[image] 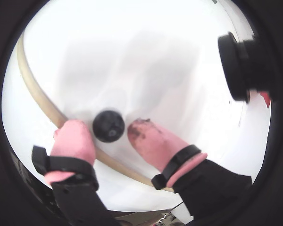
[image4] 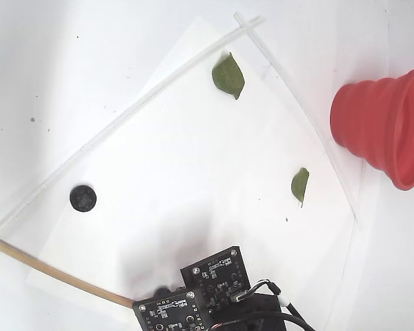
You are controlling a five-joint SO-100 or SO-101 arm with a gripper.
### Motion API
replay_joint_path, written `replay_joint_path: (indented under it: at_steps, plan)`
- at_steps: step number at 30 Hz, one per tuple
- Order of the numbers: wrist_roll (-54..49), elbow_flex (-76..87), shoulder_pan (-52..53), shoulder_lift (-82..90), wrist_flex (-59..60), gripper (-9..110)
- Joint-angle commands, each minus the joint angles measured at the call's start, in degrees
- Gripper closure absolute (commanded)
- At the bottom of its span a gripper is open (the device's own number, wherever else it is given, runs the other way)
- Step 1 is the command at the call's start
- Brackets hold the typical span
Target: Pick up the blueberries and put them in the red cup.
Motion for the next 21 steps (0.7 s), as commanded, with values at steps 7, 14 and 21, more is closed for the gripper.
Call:
replay_joint_path:
  at_steps: [7,14,21]
  plan:
    - [-1.0,-0.6,0.7,-2.6,-3.6,85]
    - [-1.1,-0.5,0.8,-3.2,-4.7,86]
    - [-1.1,-0.2,1.1,-3.3,-5.0,87]
